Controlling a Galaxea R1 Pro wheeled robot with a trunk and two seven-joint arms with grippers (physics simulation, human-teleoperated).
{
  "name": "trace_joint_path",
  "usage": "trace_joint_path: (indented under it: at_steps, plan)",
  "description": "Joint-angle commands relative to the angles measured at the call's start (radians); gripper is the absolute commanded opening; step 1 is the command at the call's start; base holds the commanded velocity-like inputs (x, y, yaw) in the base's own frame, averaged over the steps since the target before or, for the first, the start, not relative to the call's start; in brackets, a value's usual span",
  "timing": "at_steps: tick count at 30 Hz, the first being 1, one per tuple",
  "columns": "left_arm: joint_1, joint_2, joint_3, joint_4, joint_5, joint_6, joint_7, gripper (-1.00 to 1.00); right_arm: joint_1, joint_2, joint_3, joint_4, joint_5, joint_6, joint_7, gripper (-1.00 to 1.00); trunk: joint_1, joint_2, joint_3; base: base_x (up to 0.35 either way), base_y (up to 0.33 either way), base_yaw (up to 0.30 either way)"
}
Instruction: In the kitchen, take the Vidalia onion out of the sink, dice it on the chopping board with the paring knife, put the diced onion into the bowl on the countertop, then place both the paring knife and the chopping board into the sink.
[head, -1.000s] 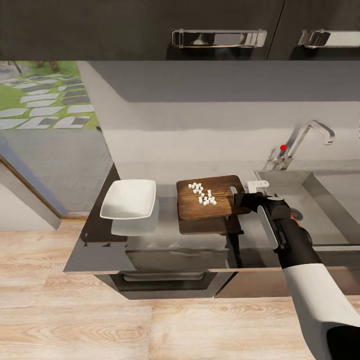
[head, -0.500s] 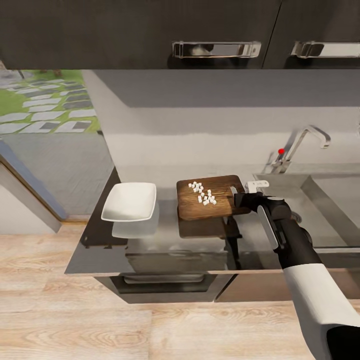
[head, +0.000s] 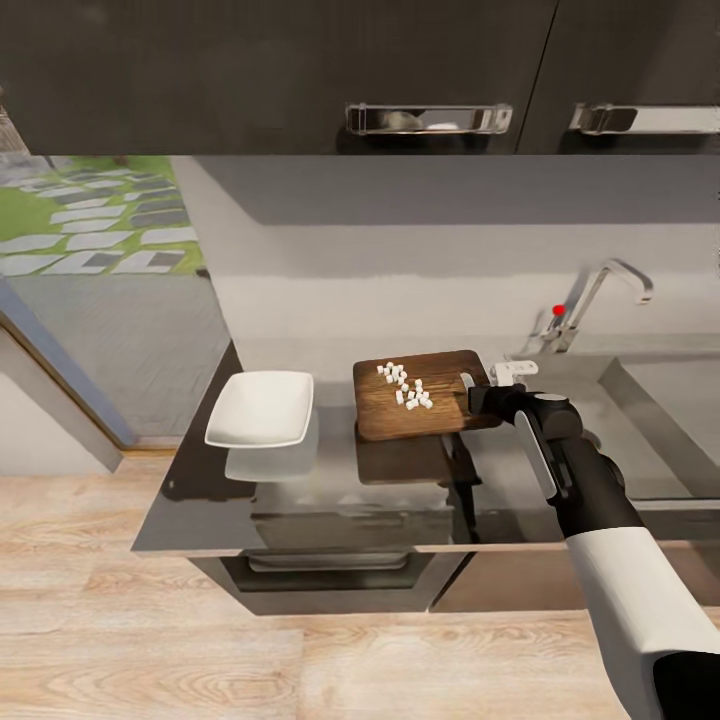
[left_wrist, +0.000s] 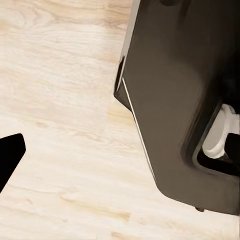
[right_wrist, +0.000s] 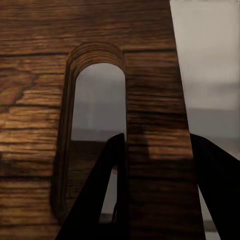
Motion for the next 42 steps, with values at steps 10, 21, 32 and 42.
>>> trace_joint_path:
  at_steps: [10,21,32,42]
  plan:
    - [0.0,0.003,0.004,0.054,0.013,-0.103,-0.022,1.0,-0.001,-0.001,0.002,-0.001,-0.009,0.004,-0.004,-1.0,0.001,-0.002,0.014,0.0,0.0,0.0]
    - [0.0,0.001,0.03,0.06,0.014,-0.113,-0.024,1.0,-0.001,-0.001,0.002,-0.002,-0.01,0.008,-0.004,-1.0,0.001,-0.002,0.032,0.067,0.12,0.0]
    - [0.0,0.001,0.03,0.078,0.014,-0.113,-0.024,1.0,-0.001,-0.001,0.002,-0.002,-0.01,0.015,-0.004,-1.0,0.001,-0.002,0.05,0.084,0.293,0.0]
    - [0.0,0.001,0.03,0.088,0.014,-0.113,-0.024,1.0,-0.001,-0.001,0.002,-0.002,-0.01,0.017,-0.004,-1.0,0.001,-0.002,0.066,0.001,0.309,0.0]
